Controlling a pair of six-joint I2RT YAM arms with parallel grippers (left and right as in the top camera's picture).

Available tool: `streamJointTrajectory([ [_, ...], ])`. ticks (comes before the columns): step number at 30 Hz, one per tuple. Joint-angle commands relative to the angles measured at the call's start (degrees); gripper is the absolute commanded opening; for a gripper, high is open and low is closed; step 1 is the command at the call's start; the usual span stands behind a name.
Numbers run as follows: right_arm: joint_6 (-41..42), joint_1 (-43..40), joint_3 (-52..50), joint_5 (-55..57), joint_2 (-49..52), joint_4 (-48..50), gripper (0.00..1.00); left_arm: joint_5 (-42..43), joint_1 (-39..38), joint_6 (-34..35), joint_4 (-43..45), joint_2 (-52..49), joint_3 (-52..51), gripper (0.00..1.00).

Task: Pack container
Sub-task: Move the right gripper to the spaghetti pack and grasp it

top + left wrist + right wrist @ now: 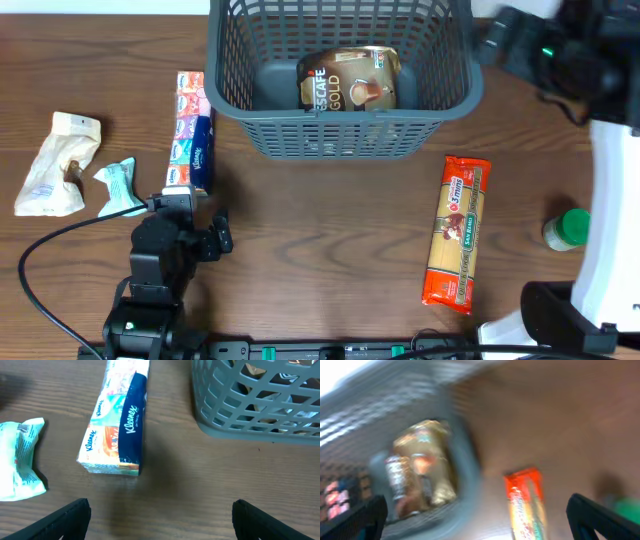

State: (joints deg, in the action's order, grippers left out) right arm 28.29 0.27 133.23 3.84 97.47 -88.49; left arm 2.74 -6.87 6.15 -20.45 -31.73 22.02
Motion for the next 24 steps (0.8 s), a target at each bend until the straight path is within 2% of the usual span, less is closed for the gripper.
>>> streamJointTrajectory([
  [1, 10.27, -2.97, 0.63, 5.18, -1.16, -5.01, 0.99, -0.57, -0.17, -0.26, -0.07, 0.00, 1.90, 0.90],
  [3, 9.84, -4.13, 0.55, 5.44, -2.05, -8.85, 0.99, -0.57, -0.17, -0.26, -0.09, 0.00, 1.90, 0.90],
  [4, 5.79, -4.26, -0.39, 3.32, -2.91, -8.83, 0.99, -0.57, -0.17, -0.26, -0.09, 0.00, 1.90, 0.90],
  [7, 2.84, -3.78, -5.27, -3.52, -6.95, -8.85, 0.99, -0.57, -0.17, -0.26, -0.09, 0.00, 1.90, 0.90],
  [13, 8.52, -0.22, -27.63, 0.13, -20.94, -7.87, 0.99, -0.66, -0.17, -0.28, -0.09, 0.00, 1.90, 0.90],
  [19, 8.96, 1.84, -52.78, 2.03, -30.53, 8.20, 0.99, -0.74, -0.17, -0.28, -0.07, 0.00, 1.90, 0.90],
  [24, 9.01, 2.36, -70.99, 0.42, -30.01, 22.40, 0.99, -0.72, -0.17, -0.28, -0.07, 0.00, 1.90, 0.90],
])
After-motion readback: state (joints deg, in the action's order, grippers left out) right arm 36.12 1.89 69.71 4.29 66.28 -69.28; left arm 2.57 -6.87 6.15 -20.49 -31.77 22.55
